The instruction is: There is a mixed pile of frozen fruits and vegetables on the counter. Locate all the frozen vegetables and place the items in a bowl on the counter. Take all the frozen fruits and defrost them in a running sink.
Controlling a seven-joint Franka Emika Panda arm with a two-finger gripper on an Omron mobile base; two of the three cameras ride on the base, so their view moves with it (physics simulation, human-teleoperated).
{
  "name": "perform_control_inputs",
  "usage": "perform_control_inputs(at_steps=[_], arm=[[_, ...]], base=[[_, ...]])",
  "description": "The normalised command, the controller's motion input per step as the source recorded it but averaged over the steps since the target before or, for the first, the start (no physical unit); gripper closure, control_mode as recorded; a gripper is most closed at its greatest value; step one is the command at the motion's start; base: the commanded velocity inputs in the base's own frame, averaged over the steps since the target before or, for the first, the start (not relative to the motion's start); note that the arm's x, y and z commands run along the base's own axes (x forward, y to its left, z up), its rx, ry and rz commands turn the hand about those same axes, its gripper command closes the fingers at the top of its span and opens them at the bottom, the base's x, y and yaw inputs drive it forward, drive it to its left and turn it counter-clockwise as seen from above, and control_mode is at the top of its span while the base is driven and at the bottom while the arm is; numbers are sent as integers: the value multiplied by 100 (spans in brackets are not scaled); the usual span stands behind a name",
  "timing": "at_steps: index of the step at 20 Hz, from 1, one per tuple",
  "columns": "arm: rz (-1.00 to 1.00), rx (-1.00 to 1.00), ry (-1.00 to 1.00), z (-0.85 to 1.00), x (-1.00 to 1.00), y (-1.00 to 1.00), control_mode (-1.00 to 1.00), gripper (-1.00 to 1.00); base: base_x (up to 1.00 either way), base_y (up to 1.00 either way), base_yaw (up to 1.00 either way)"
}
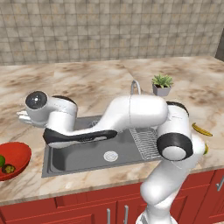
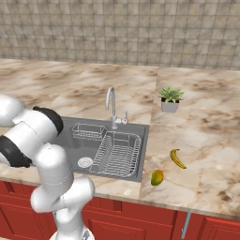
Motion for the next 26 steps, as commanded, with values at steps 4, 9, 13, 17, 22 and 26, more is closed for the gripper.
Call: perform_control_inputs(at_steps=[4,9,13,17,22,26], arm=[[0,-3,18,29,44,-49,-100,-100],[1,-18,28,18,40,-26,-100,-100],[6,-36,34,2,23,-7,-100,-100],[9,-43,30,0,4,0,-100,-100],[2,-35,12,-3,0,-19,-100,-100],[2,-26,9,-1,0,-54,-100,-100]], base=[[0,0,0],[0,0,0],[0,0,0],[0,0,0],[0,0,0],[0,0,0]])
